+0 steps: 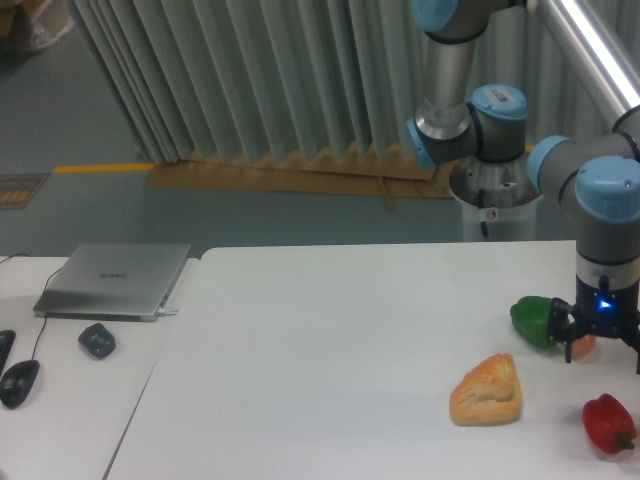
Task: Place the red peppers in a basket
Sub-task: 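Lower the open gripper past the green pepper toward the red pepper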
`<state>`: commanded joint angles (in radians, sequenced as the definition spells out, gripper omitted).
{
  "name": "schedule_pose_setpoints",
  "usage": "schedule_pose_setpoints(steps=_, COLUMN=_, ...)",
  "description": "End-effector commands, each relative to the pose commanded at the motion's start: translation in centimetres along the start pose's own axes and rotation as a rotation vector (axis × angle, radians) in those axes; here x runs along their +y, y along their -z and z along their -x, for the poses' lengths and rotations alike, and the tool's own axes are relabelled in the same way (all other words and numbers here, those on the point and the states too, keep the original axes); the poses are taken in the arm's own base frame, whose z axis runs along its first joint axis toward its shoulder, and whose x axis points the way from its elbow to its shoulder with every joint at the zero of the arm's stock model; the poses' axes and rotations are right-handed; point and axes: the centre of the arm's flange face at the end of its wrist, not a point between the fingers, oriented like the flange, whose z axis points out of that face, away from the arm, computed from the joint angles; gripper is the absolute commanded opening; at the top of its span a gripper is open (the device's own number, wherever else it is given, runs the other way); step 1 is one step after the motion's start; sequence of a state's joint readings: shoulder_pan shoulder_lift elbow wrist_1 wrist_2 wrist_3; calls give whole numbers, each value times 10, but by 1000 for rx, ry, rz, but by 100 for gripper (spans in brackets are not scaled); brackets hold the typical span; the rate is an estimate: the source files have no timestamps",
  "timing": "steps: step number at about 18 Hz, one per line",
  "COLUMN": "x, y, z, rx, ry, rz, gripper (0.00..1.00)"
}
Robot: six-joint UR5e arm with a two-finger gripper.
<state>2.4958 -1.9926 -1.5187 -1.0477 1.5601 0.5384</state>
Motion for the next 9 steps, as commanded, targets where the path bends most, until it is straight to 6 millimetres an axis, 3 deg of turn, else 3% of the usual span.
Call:
schedule_pose_setpoints(steps=5, x=-20, y=-19, z=-6, rx=12, ry=-9, rz=8, gripper=100)
schedule_pose_setpoints(steps=9, x=-23, y=-29, z=-5, rx=20, ry=-10, rz=15, gripper=100)
